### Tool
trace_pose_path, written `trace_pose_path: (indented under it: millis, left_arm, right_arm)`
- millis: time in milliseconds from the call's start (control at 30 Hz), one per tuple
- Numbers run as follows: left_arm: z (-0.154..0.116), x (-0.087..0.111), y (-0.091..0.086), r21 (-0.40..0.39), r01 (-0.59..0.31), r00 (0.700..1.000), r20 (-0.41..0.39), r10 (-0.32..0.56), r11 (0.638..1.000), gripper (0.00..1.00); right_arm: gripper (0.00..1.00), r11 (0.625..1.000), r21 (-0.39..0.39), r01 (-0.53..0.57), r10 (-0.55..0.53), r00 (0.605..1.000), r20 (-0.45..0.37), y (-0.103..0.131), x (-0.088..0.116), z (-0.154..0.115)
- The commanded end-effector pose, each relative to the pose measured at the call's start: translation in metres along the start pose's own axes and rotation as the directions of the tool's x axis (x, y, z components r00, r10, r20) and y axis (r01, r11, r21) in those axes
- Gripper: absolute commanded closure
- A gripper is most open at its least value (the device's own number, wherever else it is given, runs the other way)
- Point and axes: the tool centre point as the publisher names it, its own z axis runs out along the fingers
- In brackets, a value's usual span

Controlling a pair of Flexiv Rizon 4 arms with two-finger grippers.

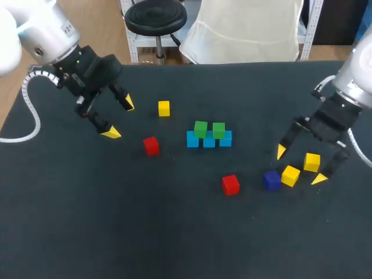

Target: Place the blue cubes, place green cubes on the blue cubes, place the yellow cubes on the green cubes, then place the red cubes on the yellow cubes, and place purple cube on the red cubes.

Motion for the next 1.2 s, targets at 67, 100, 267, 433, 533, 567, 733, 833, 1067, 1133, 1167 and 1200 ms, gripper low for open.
trace_pose_path:
  millis: [67,100,267,433,533,567,733,833,1067,1133,1167,1200]
  left_arm:
    - [0.0,0.001,0.0,0.0,-0.002,1.0,0.0,0.002,1.0,0.0]
    - [0.0,0.001,0.0,0.0,-0.002,1.0,0.0,0.002,1.0,0.0]
    - [0.0,0.001,0.0,0.0,-0.002,1.0,0.0,0.002,1.0,0.0]
    - [0.0,0.001,0.0,0.0,-0.002,1.0,0.0,0.002,1.0,0.0]
    - [0.0,0.001,0.0,0.0,-0.002,1.0,0.0,0.002,1.0,0.0]
    - [0.0,0.001,0.0,0.0,-0.002,1.0,0.0,0.002,1.0,0.0]
    - [0.0,0.001,0.0,0.0,-0.002,1.0,0.0,0.002,1.0,0.0]
    - [0.0,0.001,0.0,0.0,-0.002,1.0,0.0,0.002,1.0,0.0]
    - [0.0,0.001,0.0,0.0,-0.002,1.0,0.0,0.002,1.0,0.0]
    - [0.0,0.001,0.0,0.0,-0.002,1.0,0.0,0.002,1.0,0.0]
    - [0.0,0.001,0.0,0.0,-0.002,1.0,0.0,0.002,1.0,0.0]
    - [0.0,0.001,0.0,0.0,-0.002,1.0,0.0,0.002,1.0,0.0]
  right_arm:
    - [0.0,1.0,-0.021,0.004,-0.004,1.0,0.012,-0.005,0.009,0.0]
    - [0.0,1.0,-0.025,0.005,-0.005,1.0,0.013,-0.005,0.01,0.0]
    - [0.13,0.999,-0.043,0.008,-0.007,1.0,0.022,-0.005,0.012,0.003]
    - [0.29,0.999,-0.051,0.001,0.0,1.0,0.03,-0.005,0.013,0.006]
    - [0.4,0.999,-0.055,0.001,0.001,0.999,0.038,-0.004,0.013,0.008]
    - [0.36,0.998,-0.057,0.002,0.0,0.999,0.039,-0.004,0.012,0.008]
    - [0.36,0.997,-0.075,0.008,-0.005,0.999,0.038,-0.004,0.012,0.008]
    - [0.31,0.997,-0.08,0.009,-0.006,0.999,0.036,-0.004,0.011,0.007]
    - [0.33,0.997,-0.082,-0.004,0.006,1.0,0.022,-0.003,0.007,0.006]
    - [0.36,0.997,-0.083,-0.006,0.008,1.0,0.021,-0.002,0.004,0.006]
    - [0.36,0.996,-0.084,-0.006,0.008,1.0,0.021,-0.002,0.004,0.006]
    - [0.36,0.996,-0.084,-0.007,0.009,1.0,0.02,-0.002,0.003,0.006]
